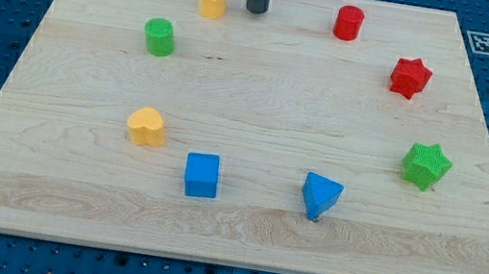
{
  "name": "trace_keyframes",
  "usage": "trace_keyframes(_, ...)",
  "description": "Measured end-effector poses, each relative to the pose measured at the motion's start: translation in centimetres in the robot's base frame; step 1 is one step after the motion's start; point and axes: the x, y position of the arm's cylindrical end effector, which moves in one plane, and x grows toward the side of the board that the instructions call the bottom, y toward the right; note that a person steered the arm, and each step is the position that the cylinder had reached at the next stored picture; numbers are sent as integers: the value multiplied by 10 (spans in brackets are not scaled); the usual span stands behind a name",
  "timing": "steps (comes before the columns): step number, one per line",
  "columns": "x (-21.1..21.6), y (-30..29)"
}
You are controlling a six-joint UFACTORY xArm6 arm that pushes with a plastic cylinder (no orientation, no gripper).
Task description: Point your arm above the yellow hexagon
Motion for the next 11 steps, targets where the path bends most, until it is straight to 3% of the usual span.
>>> trace_keyframes(5,-43,-18)
trace_keyframes(11,-43,-37)
